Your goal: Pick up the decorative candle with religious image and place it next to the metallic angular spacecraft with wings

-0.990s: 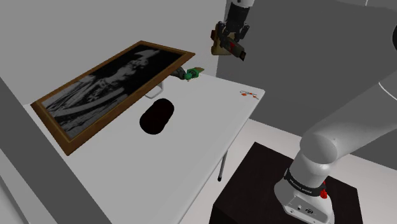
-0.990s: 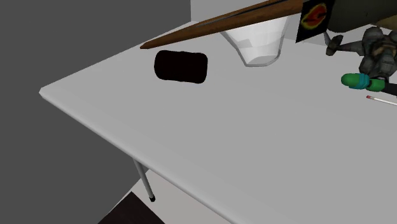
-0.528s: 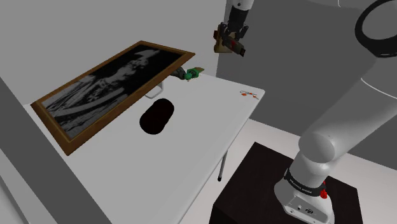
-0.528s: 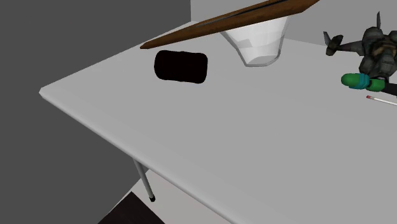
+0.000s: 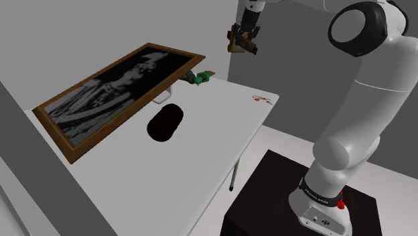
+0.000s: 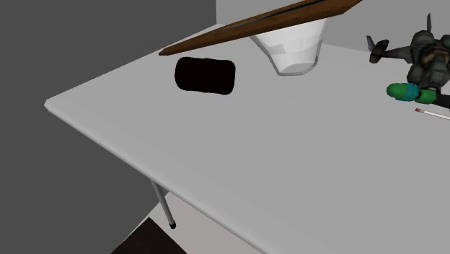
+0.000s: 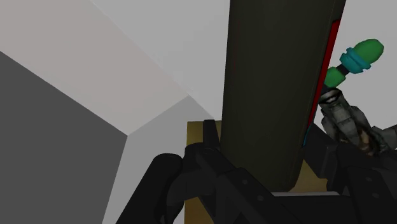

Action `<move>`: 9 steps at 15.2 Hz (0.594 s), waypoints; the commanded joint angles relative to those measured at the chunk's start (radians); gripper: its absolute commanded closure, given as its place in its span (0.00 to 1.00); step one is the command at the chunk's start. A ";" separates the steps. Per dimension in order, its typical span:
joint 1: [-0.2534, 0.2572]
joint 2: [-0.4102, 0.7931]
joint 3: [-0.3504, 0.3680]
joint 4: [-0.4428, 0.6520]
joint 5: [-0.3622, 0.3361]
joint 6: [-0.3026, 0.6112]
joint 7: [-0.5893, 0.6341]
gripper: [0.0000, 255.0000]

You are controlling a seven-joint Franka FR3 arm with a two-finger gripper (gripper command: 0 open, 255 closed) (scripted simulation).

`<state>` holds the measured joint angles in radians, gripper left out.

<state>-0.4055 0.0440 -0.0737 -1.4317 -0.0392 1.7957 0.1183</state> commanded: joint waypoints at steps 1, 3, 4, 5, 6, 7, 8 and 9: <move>-0.019 0.071 -0.016 0.093 0.018 -0.018 -0.036 1.00; -0.041 0.155 -0.029 0.206 0.038 -0.047 -0.069 1.00; -0.054 0.202 -0.034 0.271 0.049 -0.066 -0.085 1.00; -0.068 0.252 -0.039 0.343 0.061 -0.088 -0.100 1.00; -0.075 0.276 -0.040 0.379 0.066 -0.100 -0.106 1.00; -0.074 0.265 -0.039 0.348 0.064 -0.080 -0.106 1.00; -0.072 0.254 -0.039 0.318 0.063 -0.060 -0.105 1.00; -0.071 0.245 -0.038 0.291 0.062 -0.042 -0.105 1.00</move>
<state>-0.4755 0.2900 -0.1117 -1.1310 0.0218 1.7416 0.0157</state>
